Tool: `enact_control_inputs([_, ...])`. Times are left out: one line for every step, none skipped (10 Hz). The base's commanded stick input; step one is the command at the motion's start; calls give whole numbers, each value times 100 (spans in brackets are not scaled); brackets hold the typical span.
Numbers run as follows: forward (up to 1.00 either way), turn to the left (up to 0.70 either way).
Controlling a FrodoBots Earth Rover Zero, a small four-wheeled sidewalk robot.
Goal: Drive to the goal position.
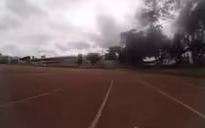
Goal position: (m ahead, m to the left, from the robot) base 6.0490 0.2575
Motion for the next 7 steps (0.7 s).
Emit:
enact_control_inputs([67,0])
enact_control_inputs([67,0])
enact_control_inputs([67,0])
enact_control_inputs([67,0])
enact_control_inputs([67,0])
enact_control_inputs([67,0])
enact_control_inputs([67,0])
